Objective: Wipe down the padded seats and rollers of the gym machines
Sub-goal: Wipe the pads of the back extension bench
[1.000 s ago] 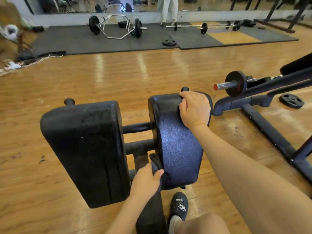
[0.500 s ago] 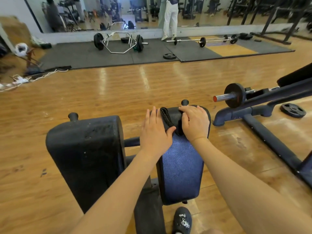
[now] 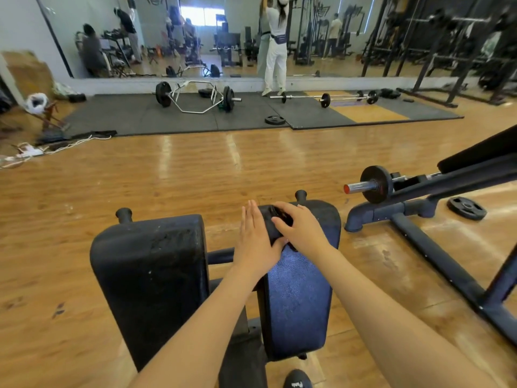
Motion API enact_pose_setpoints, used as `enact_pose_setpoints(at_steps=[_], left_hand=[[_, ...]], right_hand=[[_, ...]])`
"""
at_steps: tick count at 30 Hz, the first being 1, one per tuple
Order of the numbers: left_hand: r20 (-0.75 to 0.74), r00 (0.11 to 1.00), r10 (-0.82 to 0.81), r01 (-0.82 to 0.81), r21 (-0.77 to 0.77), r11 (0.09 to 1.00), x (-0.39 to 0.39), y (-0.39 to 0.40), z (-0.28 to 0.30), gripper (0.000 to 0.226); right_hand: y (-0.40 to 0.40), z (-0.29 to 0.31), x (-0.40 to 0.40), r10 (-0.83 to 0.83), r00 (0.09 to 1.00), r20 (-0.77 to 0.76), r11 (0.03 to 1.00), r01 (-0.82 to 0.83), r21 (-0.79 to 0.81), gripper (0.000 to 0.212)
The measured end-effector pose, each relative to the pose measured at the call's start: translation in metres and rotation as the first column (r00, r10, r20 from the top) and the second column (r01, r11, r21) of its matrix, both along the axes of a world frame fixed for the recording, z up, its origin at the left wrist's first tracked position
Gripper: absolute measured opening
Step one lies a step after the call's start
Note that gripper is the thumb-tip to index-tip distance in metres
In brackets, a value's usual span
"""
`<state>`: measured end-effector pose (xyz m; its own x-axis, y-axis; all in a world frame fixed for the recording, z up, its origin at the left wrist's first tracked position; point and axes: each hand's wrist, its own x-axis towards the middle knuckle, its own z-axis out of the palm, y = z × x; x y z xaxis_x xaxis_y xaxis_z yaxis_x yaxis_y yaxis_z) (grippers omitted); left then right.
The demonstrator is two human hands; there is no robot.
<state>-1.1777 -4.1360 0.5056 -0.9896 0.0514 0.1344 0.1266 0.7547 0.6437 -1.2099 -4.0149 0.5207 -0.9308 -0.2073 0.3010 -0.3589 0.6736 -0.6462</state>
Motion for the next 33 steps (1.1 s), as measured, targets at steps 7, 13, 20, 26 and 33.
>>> enact_pose_setpoints(at_steps=[7, 13, 20, 26, 33], left_hand=[[-0.046, 0.993, -0.105, 0.103, -0.054, 0.993, 0.003, -0.013, -0.001, 0.105], [-0.243, 0.97, 0.014, -0.089, -0.302, 0.949, 0.031, -0.081, 0.017, 0.078], [-0.305, 0.94, 0.151, -0.295, -0.51, 0.808, 0.056, -0.165, -0.009, 0.069], [-0.286, 0.95, 0.128, -0.271, -0.545, 0.793, 0.062, -0.187, -0.031, 0.064], [-0.393, 0.913, 0.107, -0.314, -0.514, 0.798, 0.055, -0.189, -0.043, 0.062]], right_hand=[[-0.004, -0.002, 0.0, 0.27, 0.956, -0.115, 0.892, -0.204, 0.404, 0.049], [-0.018, 0.002, 0.019, 0.155, 0.949, -0.275, 0.771, 0.058, 0.634, 0.073], [-0.066, 0.007, 0.026, 0.045, 0.977, -0.211, 0.526, 0.156, 0.836, 0.066], [-0.062, -0.012, 0.013, 0.102, 0.957, -0.27, 0.66, 0.138, 0.739, 0.038], [-0.087, 0.006, 0.005, -0.052, 0.978, -0.202, 0.983, 0.085, 0.16, 0.019]])
